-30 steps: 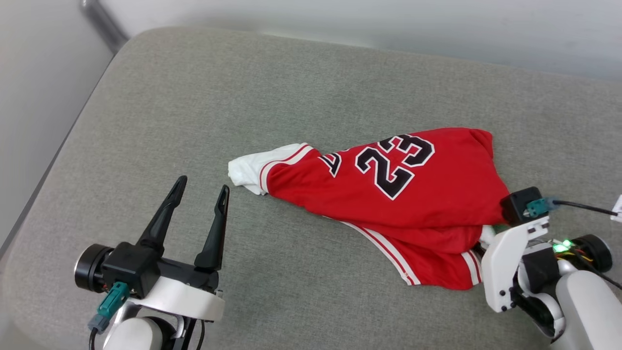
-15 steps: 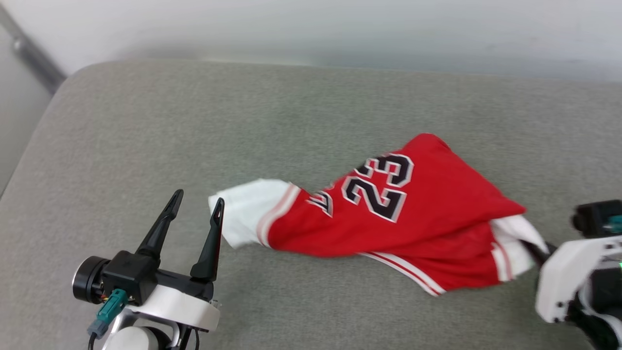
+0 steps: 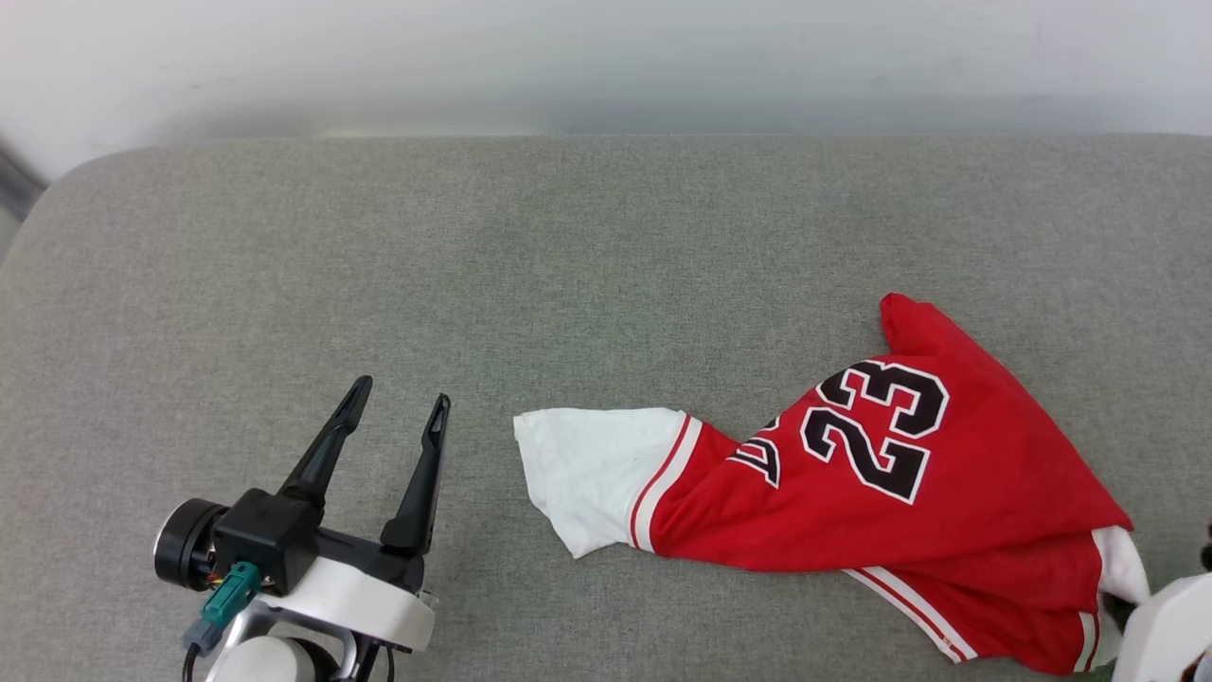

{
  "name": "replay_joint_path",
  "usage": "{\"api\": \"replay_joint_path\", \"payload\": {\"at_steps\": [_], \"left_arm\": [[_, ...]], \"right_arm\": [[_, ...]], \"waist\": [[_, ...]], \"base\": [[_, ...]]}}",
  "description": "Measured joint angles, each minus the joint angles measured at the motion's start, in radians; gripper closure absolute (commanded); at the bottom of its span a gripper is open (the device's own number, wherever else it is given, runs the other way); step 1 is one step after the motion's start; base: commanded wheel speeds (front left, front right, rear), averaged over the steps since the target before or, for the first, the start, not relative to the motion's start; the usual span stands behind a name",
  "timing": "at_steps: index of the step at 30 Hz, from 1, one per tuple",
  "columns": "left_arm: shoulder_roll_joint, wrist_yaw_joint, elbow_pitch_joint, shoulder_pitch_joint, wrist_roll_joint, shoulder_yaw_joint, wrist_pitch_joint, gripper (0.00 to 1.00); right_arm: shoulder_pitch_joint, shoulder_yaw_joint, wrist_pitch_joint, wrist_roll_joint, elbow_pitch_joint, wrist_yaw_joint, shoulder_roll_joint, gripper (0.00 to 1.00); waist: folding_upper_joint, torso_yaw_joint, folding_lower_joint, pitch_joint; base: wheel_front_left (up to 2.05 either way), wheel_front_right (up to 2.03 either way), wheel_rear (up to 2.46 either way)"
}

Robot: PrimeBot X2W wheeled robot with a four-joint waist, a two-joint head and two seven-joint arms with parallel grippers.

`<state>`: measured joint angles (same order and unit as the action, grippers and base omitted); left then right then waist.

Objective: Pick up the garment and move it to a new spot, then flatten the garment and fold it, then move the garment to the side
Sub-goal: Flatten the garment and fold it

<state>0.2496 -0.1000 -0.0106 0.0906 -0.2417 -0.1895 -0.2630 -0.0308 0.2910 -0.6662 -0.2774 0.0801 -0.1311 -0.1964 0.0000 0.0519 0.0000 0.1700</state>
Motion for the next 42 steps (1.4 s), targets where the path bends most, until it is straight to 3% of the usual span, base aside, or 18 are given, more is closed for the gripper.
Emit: {"api": "replay_joint_path", "payload": {"at_steps": [1, 2, 9, 15, 18, 20, 25, 37, 38, 39, 40, 42], "left_arm": [[0.0, -0.003, -0.004, 0.0, 0.0, -0.001, 0.0, 0.0], [0.0, -0.005, -0.007, 0.0, 0.0, -0.001, 0.0, 0.0], [0.0, -0.007, -0.017, 0.001, 0.0, -0.002, 0.0, 0.0], [0.0, -0.012, -0.012, 0.002, 0.0, -0.007, 0.0, 0.0], [-0.001, -0.013, -0.01, 0.012, 0.0, -0.009, 0.0, 0.0], [-0.001, -0.014, -0.011, 0.021, 0.0, -0.017, 0.0, 0.0], [-0.003, -0.016, -0.014, 0.044, 0.002, -0.03, 0.0, 0.0], [-0.001, -0.02, -0.025, 0.07, 0.003, -0.051, 0.0, 0.0], [-0.001, -0.021, -0.025, 0.072, 0.003, -0.052, 0.0, 0.0], [0.0, -0.021, -0.026, 0.073, 0.003, -0.053, 0.0, 0.0], [0.0, -0.021, -0.027, 0.073, 0.003, -0.055, 0.0, 0.0], [-0.001, -0.021, -0.032, 0.073, 0.003, -0.057, 0.0, 0.0]], "right_arm": [[-0.001, -0.014, 0.019, 0.002, 0.006, 0.0, 0.002, 0.6], [0.002, -0.018, 0.037, 0.002, 0.012, 0.0, 0.005, 0.0], [0.012, -0.088, 0.037, -0.041, -0.07, 0.0, -0.038, 0.0], [0.014, -0.091, -0.176, -0.073, -0.281, 0.0, -0.102, 0.0], [0.079, -0.069, -0.262, -0.045, -0.314, 0.0, -0.142, 0.0], [0.117, -0.077, -0.308, -0.015, -0.296, 0.0, -0.179, 0.0], [0.205, -0.081, -0.382, -0.02, -0.163, 0.0, -0.177, 0.0], [0.28, -0.114, -0.291, 0.038, 0.107, 0.0, -0.193, 0.0], [0.284, -0.115, -0.279, 0.04, 0.122, 0.0, -0.195, 0.25], [0.288, -0.116, -0.268, 0.041, 0.136, 0.0, -0.196, 0.76], [0.294, -0.12, -0.257, 0.041, 0.147, 0.0, -0.197, 1.0], [0.296, -0.137, -0.226, 0.036, 0.161, 0.0, -0.198, 1.0]], "waist": [[0.0, -0.001, 0.0, 0.0], [0.0, -0.002, 0.0, -0.001], [0.0, -0.008, 0.0, -0.008], [0.0, 0.005, 0.0, 0.001], [0.0, 0.014, 0.0, 0.017], [0.0, 0.024, 0.0, 0.028], [0.0, 0.054, 0.0001, 0.061], [0.0, 0.133, 0.0, 0.127], [0.0, 0.137, 0.0, 0.129], [0.0, 0.14, 0.0, 0.13], [0.0, 0.142, 0.0, 0.13], [0.0, 0.143, 0.0, 0.125]], "base": [[0.0, 0.0, 0.0], [0.0, 0.0, 0.0], [0.0, 0.0, 0.0], [0.0, 0.0, 0.0], [0.0, 0.0, 0.0], [0.0, 0.0, 0.0], [0.0, 0.0, 0.0], [0.0, 0.0, 0.0], [0.0, 0.0, 0.0], [0.0, 0.0, 0.0], [0.0, 0.0, 0.0], [0.0, 0.0, 0.0]]}}
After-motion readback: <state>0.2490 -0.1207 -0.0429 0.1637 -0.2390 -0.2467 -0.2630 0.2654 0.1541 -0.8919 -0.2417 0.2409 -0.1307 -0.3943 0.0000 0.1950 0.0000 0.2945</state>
